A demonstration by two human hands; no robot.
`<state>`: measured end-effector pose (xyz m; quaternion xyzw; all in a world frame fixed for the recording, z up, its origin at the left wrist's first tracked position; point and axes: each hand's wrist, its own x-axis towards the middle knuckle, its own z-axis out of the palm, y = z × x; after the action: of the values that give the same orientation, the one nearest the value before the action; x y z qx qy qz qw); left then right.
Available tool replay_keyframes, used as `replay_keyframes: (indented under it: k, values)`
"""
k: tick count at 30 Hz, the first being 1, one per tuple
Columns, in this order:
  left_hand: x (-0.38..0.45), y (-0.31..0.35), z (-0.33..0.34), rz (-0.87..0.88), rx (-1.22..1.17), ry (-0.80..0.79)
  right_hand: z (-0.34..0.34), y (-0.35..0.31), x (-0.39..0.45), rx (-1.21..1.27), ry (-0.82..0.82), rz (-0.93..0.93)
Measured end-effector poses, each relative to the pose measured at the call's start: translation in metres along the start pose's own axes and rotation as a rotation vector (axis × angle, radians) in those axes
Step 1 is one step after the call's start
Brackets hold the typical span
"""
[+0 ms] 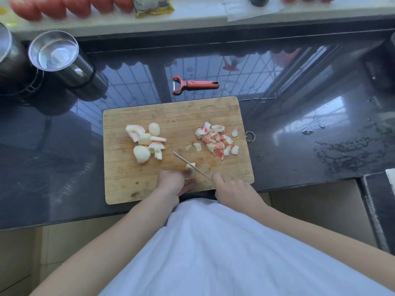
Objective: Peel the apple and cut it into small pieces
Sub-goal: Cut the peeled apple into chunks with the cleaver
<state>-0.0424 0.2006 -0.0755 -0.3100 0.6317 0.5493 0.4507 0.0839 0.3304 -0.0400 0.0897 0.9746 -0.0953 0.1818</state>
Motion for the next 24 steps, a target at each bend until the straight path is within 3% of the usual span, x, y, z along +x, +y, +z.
replay_keyframes:
  k: [5,9,18,21,24]
  values:
    - [-0.002,0.0,0.006,-0.035,0.052,0.023,0.008,-0.004,0.008,-0.032,0.005,-0.016]
    - [-0.004,-0.001,0.006,-0.008,0.05,0.015,0.007,-0.004,0.015,-0.068,0.115,-0.028]
    - [0.001,0.004,0.007,-0.01,0.054,0.033,0.006,-0.009,0.023,-0.051,0.125,-0.028]
    - [-0.001,0.007,0.008,0.04,0.205,0.1,0.001,-0.009,0.026,-0.07,0.04,-0.038]
    - [0.002,0.005,0.005,0.115,0.393,0.158,-0.012,-0.007,0.028,0.124,-0.105,0.055]
